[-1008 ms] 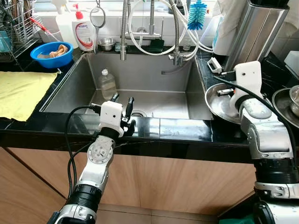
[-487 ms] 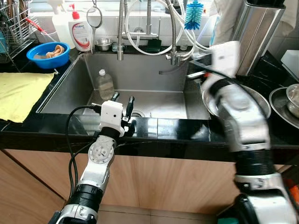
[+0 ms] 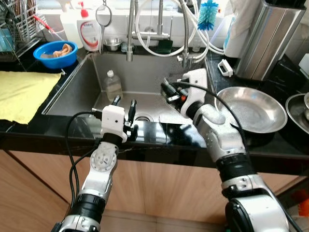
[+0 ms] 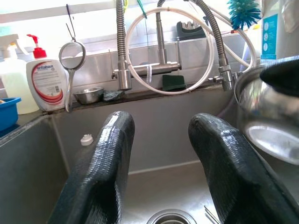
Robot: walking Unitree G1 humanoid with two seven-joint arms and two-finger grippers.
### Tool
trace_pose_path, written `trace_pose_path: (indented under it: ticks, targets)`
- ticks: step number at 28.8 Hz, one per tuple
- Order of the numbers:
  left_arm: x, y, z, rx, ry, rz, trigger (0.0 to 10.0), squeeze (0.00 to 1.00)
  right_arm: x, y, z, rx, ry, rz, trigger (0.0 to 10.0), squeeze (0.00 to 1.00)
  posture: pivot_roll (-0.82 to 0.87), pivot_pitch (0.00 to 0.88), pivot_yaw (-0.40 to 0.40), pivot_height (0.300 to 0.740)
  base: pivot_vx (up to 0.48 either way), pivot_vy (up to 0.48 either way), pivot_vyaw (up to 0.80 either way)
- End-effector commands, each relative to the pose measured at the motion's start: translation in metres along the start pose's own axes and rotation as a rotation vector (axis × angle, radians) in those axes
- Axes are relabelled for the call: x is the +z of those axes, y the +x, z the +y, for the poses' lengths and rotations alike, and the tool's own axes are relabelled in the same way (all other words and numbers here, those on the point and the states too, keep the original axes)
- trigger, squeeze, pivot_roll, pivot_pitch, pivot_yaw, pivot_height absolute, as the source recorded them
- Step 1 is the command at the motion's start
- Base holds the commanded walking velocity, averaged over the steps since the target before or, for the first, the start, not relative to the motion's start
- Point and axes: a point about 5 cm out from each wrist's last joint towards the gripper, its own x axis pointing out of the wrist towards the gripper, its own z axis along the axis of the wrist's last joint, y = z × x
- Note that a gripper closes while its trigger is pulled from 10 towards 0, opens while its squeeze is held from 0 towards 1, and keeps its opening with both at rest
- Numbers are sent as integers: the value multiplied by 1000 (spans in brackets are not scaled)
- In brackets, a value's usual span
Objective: Kitchen organization
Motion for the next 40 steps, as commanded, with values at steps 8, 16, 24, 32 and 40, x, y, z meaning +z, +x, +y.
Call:
trace_pose_path:
  ticks: [8, 16, 24, 32, 40]
  targets:
    - [-4, -5, 1, 20, -3, 26, 10000, 0, -2, 6, -9, -88, -5, -20, 10000, 0, -123, 0, -22, 706, 0, 0, 0]
    - [-4, -6, 3, 34, -2, 30, 10000, 0, -11, 6, -16, -134, -26, 12, 10000, 0, -114, 0, -27, 706, 0, 0, 0]
    - [-5, -7, 3, 33, -1, 35, 10000, 0, -14, 8, -12, -130, -21, 11, 10000, 0, -115, 0, -26, 706, 0, 0, 0]
    - [-5, -7, 2, 29, -4, 41, 10000, 0, -16, 6, -14, -142, -9, 11, 10000, 557, -115, 0, -27, 706, 0, 0, 0]
    - [-6, -8, 2, 27, -7, 46, 10000, 0, -19, 6, -12, -132, -30, 17, 10000, 373, -116, 0, -28, 706, 0, 0, 0]
